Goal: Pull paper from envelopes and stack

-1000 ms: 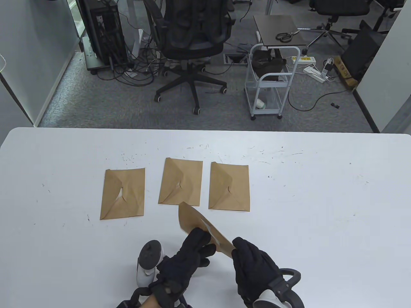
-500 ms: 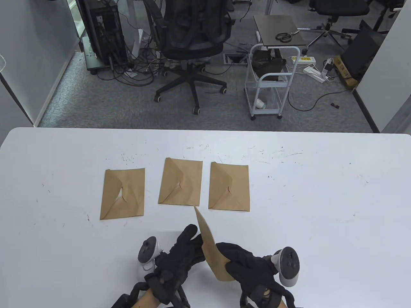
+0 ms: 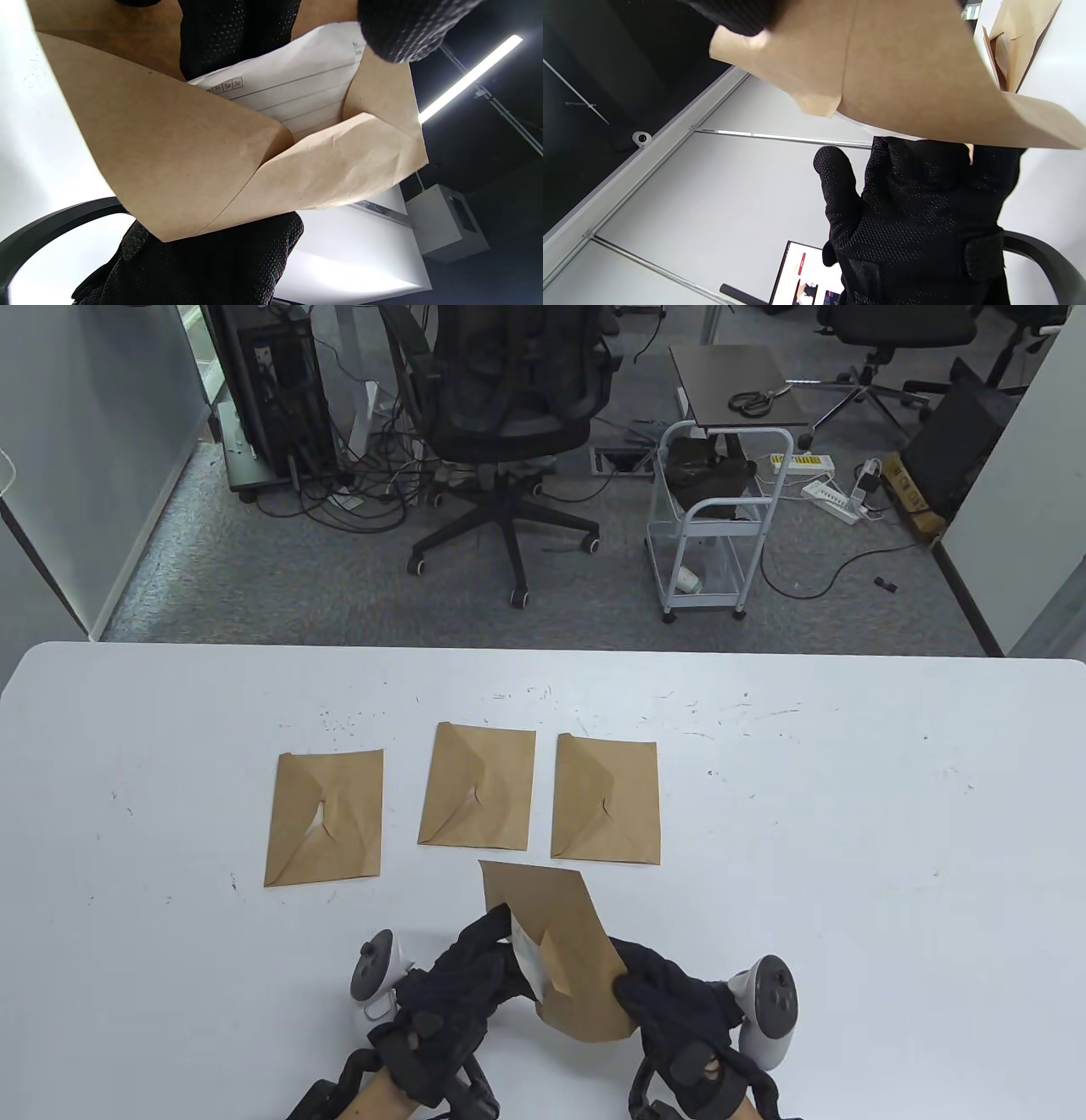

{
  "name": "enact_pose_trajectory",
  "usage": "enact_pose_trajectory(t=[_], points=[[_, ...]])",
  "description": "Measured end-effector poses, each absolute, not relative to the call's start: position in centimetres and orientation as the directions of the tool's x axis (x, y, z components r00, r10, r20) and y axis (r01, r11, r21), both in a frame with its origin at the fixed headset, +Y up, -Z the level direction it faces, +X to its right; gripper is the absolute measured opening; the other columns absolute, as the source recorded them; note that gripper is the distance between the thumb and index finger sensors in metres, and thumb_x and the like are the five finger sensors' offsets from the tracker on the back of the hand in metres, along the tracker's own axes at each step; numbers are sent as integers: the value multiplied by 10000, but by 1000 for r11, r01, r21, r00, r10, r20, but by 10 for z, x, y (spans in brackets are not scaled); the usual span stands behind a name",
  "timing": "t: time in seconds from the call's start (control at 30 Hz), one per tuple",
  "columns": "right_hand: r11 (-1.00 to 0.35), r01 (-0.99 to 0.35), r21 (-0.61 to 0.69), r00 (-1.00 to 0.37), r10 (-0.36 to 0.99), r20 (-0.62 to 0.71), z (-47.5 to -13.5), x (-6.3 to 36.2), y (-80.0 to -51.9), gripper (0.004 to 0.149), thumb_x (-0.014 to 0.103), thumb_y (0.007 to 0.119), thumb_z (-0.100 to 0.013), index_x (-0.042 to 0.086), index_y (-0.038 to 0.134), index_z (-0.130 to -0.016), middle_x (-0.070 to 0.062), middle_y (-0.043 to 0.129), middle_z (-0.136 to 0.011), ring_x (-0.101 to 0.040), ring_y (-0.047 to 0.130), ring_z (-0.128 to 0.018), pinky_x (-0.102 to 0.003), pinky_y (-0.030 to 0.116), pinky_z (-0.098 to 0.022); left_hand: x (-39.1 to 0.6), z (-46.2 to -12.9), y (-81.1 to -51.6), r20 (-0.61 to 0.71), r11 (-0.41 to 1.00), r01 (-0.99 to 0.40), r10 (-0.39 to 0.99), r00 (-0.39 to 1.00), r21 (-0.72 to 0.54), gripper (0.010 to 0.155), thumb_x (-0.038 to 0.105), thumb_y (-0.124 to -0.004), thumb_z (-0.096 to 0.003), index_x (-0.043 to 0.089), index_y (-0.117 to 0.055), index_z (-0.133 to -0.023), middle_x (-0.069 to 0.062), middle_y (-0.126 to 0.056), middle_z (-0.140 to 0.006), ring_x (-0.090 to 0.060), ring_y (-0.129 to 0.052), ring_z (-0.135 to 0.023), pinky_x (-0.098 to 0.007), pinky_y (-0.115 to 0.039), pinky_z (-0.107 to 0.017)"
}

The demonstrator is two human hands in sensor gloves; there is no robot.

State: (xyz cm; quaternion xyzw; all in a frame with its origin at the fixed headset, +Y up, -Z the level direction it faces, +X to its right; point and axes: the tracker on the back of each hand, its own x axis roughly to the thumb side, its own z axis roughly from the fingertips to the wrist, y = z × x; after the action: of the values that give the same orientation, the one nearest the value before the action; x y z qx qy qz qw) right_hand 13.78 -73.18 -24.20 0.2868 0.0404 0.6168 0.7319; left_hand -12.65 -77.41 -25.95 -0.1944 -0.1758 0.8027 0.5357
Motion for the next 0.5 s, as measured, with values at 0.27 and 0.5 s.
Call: enact_pose_trajectory(t=[0.27, 0.5], points=[[-173, -943, 286, -40, 908, 418, -236, 142, -721, 388, 250, 773, -463, 19, 787, -774, -305, 810, -823, -362, 976, -534, -579, 787, -400, -137, -260, -766, 8, -204, -902, 975, -224, -380, 466, 369, -835, -400, 120, -856, -793, -5, -1044, -569, -199, -1038, -448, -565, -637, -654], [-694, -697, 178, -553, 679, 482, -238, 156, -698, 360, 321, 836, -438, 59, 908, -674, -219, 984, -537, -165, 1007, -250, -421, 872, -216, -146, -260, -753, 147, 51, -957, 989, 9, -285, 454, 340, -836, -397, 79, -880, -766, -30, -1068, -534, -212, -1059, -386, -489, -756, -561]])
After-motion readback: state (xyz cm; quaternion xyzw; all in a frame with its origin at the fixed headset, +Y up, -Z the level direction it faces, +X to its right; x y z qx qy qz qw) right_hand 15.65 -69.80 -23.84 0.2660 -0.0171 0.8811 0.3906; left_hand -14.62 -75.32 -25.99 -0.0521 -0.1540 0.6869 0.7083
